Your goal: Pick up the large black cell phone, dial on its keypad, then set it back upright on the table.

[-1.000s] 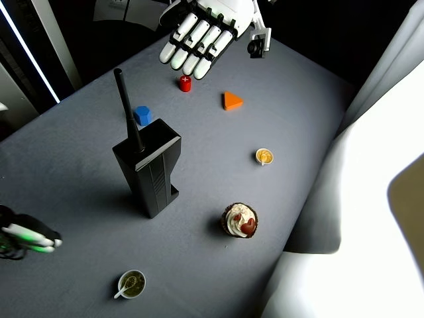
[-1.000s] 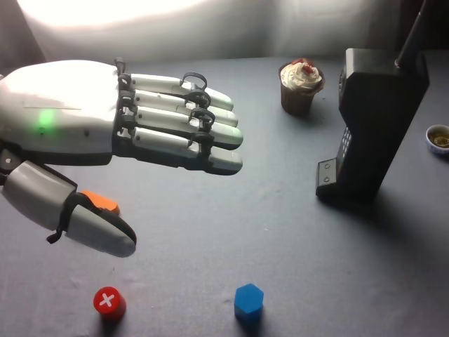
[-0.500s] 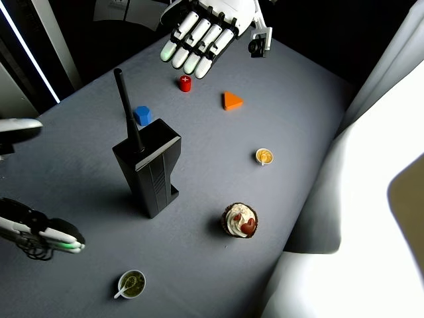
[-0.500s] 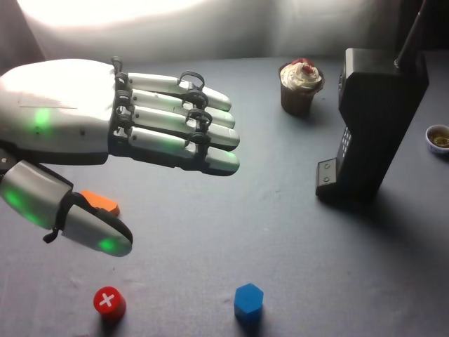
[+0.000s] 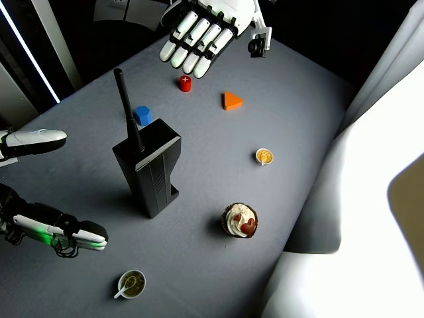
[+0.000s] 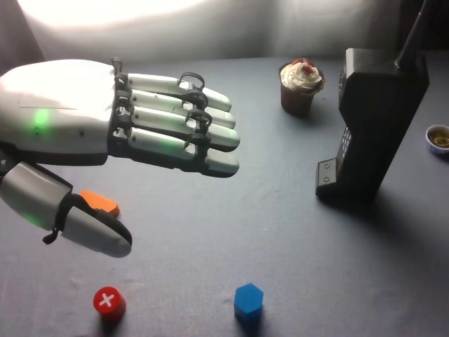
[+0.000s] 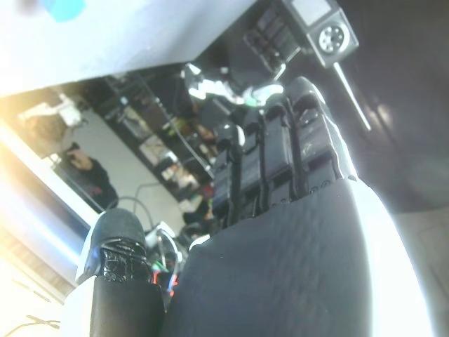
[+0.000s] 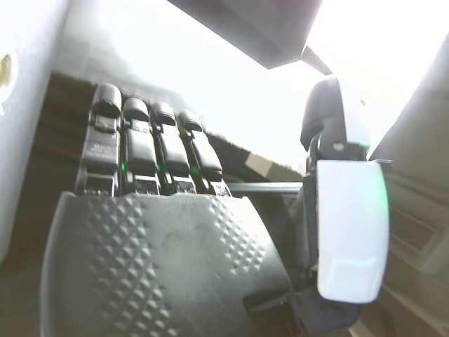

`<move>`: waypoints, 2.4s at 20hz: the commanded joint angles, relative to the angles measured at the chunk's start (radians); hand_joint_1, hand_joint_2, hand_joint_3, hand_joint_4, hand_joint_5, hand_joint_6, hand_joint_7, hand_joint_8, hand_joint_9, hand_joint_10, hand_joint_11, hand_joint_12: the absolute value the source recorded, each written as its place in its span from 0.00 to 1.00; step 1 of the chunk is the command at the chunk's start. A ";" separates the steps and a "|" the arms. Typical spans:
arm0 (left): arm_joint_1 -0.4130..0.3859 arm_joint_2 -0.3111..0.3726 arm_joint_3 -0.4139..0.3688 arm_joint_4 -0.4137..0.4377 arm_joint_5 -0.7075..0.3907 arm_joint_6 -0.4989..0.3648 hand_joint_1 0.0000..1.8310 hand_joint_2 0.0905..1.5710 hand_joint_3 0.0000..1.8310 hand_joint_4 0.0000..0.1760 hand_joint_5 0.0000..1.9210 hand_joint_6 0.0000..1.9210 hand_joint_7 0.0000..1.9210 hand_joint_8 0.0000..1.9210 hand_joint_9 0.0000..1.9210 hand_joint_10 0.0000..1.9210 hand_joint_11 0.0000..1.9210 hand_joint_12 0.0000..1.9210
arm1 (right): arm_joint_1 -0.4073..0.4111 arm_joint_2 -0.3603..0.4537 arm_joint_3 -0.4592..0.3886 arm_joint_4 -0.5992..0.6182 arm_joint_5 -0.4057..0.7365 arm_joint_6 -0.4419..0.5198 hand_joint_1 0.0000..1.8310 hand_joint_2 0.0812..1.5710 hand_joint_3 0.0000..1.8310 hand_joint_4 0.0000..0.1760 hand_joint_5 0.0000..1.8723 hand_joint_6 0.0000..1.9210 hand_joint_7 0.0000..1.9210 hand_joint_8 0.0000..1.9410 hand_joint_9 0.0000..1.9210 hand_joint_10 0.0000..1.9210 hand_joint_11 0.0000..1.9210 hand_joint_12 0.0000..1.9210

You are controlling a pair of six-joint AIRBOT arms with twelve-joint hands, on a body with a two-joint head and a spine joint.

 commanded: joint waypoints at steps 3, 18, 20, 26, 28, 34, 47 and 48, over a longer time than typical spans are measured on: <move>-0.028 0.006 0.002 -0.091 -0.074 0.000 0.01 0.75 0.00 0.19 0.10 0.00 0.08 0.00 0.06 0.00 0.00 0.10 | 0.031 -0.017 0.039 -0.033 0.105 0.011 0.39 0.63 0.00 0.00 0.03 0.00 0.00 0.00 0.00 0.00 0.00 0.07; -0.035 0.000 0.010 -0.084 -0.088 0.004 0.02 0.75 0.00 0.16 0.10 0.00 0.08 0.00 0.05 0.00 0.00 0.06 | 0.123 -0.114 0.305 -0.307 0.023 0.130 0.41 0.61 0.00 0.00 0.04 0.00 0.01 0.00 0.01 0.00 0.00 0.12; -0.037 0.000 0.013 -0.084 -0.090 0.004 0.03 0.75 0.00 0.18 0.11 0.00 0.09 0.00 0.05 0.00 0.00 0.07 | 0.129 -0.119 0.323 -0.308 0.022 0.134 0.40 0.62 0.00 0.00 0.05 0.01 0.02 0.00 0.02 0.00 0.00 0.12; -0.039 -0.001 0.013 -0.084 -0.092 0.004 0.04 0.75 0.00 0.15 0.10 0.00 0.09 0.00 0.05 0.00 0.00 0.06 | 0.158 -0.140 0.374 -0.342 0.018 0.155 0.39 0.63 0.00 0.00 0.04 0.00 0.01 0.00 0.01 0.00 0.00 0.09; -0.039 -0.001 0.013 -0.084 -0.092 0.004 0.05 0.75 0.00 0.17 0.10 0.00 0.09 0.00 0.06 0.00 0.00 0.08 | 0.175 -0.146 0.389 -0.343 0.009 0.156 0.40 0.63 0.00 0.00 0.04 0.00 0.01 0.00 0.00 0.00 0.00 0.09; -0.039 -0.001 0.014 -0.084 -0.093 0.004 0.04 0.75 0.00 0.19 0.09 0.00 0.08 0.00 0.05 0.00 0.00 0.03 | 0.198 -0.158 0.427 -0.343 -0.005 0.162 0.38 0.63 0.00 0.00 0.01 0.00 0.00 0.00 0.00 0.00 0.00 0.09; -0.042 -0.002 0.016 -0.085 -0.093 0.004 0.02 0.75 0.00 0.19 0.10 0.00 0.08 0.00 0.06 0.00 0.00 0.10 | 0.240 -0.192 0.474 -0.346 -0.030 0.164 0.38 0.62 0.00 0.00 0.01 0.00 0.00 0.00 0.01 0.00 0.00 0.12; -0.042 -0.002 0.016 -0.085 -0.093 0.004 0.02 0.75 0.00 0.21 0.10 0.00 0.09 0.00 0.06 0.00 0.00 0.11 | 0.242 -0.194 0.474 -0.347 -0.030 0.164 0.38 0.63 0.00 0.00 0.00 0.00 0.00 0.00 0.00 0.00 0.00 0.11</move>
